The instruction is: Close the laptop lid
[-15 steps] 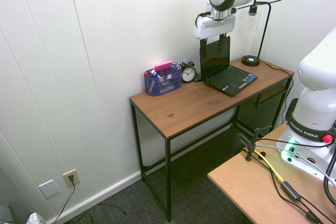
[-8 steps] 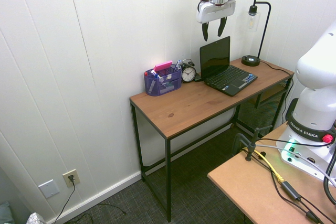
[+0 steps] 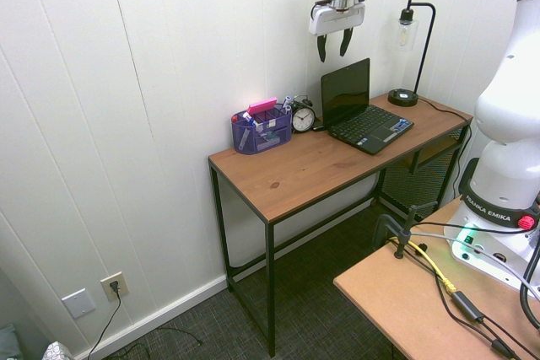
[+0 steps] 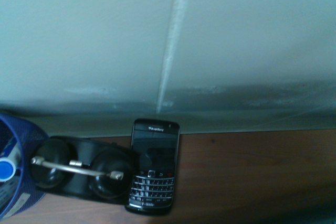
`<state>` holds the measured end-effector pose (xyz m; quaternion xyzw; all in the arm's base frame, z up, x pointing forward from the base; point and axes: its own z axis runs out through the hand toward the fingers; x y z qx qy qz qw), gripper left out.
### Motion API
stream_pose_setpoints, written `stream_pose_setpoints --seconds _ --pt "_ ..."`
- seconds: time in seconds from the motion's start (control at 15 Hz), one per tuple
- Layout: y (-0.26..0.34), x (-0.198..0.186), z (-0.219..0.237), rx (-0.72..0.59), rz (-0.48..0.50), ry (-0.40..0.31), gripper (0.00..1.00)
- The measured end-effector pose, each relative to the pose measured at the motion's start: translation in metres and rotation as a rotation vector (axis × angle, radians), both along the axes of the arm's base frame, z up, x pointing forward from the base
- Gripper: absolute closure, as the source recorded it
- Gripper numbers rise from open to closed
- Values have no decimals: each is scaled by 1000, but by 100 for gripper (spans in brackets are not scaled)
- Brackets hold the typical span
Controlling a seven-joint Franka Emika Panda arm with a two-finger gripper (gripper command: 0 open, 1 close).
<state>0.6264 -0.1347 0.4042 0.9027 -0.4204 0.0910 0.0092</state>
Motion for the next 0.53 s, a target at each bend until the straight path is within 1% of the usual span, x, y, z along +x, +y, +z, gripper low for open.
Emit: stream_pose_setpoints --seconds 0.2,0.27,0.53 --pt "-8 12 -9 20 -7 -3 0" --pt "-10 15 -13 26 -8 -3 100" --pt "-19 27 -30 31 -19 -9 100"
